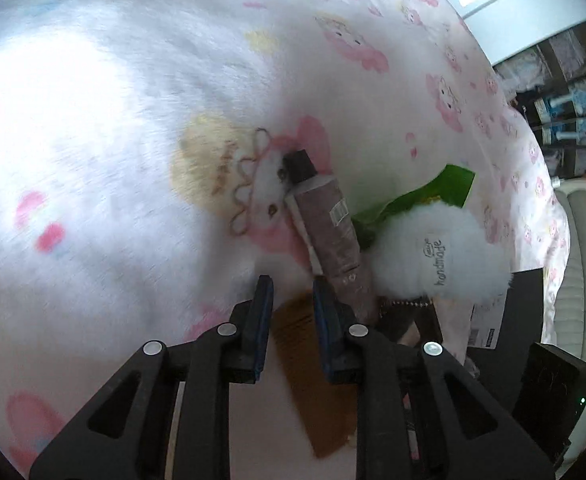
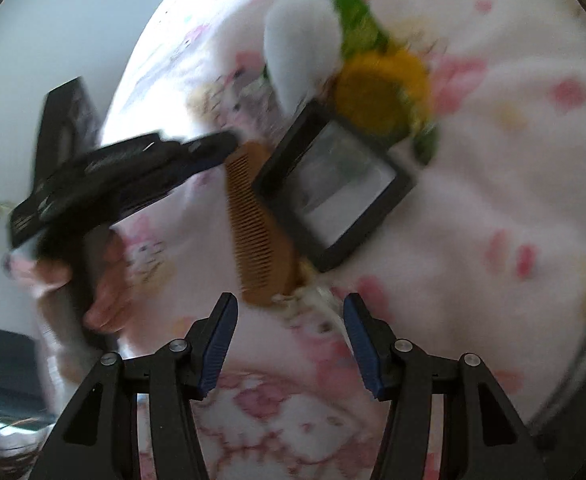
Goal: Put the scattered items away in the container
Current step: 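Reach under the plush toy and grasp the wooden comb with the right gripper, then lift the wooden comb and carry it toward the black box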
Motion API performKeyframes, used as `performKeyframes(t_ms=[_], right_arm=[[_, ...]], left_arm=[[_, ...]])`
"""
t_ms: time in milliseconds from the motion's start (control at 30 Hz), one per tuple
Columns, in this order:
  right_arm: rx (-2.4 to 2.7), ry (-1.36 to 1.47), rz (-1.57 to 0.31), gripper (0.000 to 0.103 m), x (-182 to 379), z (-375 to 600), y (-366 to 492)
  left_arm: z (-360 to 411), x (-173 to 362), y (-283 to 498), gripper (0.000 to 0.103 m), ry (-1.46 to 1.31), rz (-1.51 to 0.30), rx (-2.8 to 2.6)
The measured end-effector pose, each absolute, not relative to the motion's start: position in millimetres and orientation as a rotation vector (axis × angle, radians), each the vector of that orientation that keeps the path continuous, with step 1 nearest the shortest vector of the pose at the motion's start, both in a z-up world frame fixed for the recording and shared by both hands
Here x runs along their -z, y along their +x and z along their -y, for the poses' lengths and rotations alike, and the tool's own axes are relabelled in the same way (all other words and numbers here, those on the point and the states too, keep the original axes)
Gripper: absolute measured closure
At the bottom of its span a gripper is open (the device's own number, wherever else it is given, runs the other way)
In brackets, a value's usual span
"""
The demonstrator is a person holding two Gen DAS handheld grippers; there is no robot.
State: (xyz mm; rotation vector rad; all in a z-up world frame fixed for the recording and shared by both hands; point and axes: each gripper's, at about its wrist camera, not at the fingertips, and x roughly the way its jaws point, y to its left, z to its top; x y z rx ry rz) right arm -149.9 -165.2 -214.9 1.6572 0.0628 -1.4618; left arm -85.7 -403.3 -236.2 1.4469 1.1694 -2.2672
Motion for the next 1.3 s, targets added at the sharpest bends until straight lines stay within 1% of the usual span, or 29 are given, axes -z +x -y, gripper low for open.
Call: performKeyframes(t_ms=[67, 100, 133, 167, 300, 400, 533, 600, 700, 733, 767, 867, 933, 1100, 1133, 1200, 1300], right_arm=[[1.475, 1.661, -0.097, 0.052, 219, 167, -150], [1.474, 1.663, -0.103, 0.052, 220, 168, -151], [1.472, 1.665, -0.103, 0.052, 221, 168, -153], [1.474, 1.667, -0.110, 0.052, 222, 169, -154], [1.484, 1.660, -0.182, 0.052, 223, 176, -153], [1.511, 1.652, -0.212, 0.052, 222, 178, -153], [1.627, 1.652, -0.183, 0.052, 215, 164, -159], [1.680, 1.639, -0.164, 0.052, 208, 155, -161], [1.720, 1.641, -0.149, 0.051, 201, 140, -160], [1.718, 1.649, -0.155, 0.051, 200, 137, -158], [1.714, 1.656, -0.169, 0.051, 201, 134, -155], [1.687, 1.667, -0.199, 0.052, 205, 128, -149], [1.667, 1.688, -0.138, 0.051, 209, 121, -153], [1.633, 1.727, -0.068, 0.049, 218, 115, -161], [1.626, 1.742, -0.048, 0.048, 222, 120, -160], [1.627, 1.775, -0.014, 0.048, 238, 161, -136], [1.646, 1.761, 0.019, 0.049, 235, 165, -141]], left_arm=[[401, 239, -92, 0.085, 1.472, -1.164, 2.276], [399, 239, -93, 0.088, 1.484, -1.155, 2.278], [401, 238, -89, 0.096, 1.497, -1.154, 2.283], [401, 238, -85, 0.098, 1.513, -1.160, 2.282], [389, 242, -69, 0.099, 1.579, -1.171, 2.263], [375, 244, -59, 0.099, 1.636, -1.179, 2.261], [362, 239, -47, 0.099, 1.684, -1.203, 2.301], [363, 236, -50, 0.098, 1.663, -1.194, 2.312], [372, 241, -59, 0.088, 1.637, -1.202, 2.294], [372, 244, -62, 0.083, 1.647, -1.213, 2.302], [370, 246, -64, 0.082, 1.667, -1.227, 2.308], [361, 249, -69, 0.082, 1.724, -1.230, 2.306], [359, 248, -62, 0.082, 1.733, -1.227, 2.308], [358, 243, -43, 0.088, 1.739, -1.240, 2.305], [358, 242, -39, 0.089, 1.740, -1.247, 2.306], [359, 238, -32, 0.089, 1.728, -1.255, 2.312], [352, 236, -27, 0.089, 1.692, -1.275, 2.309]])
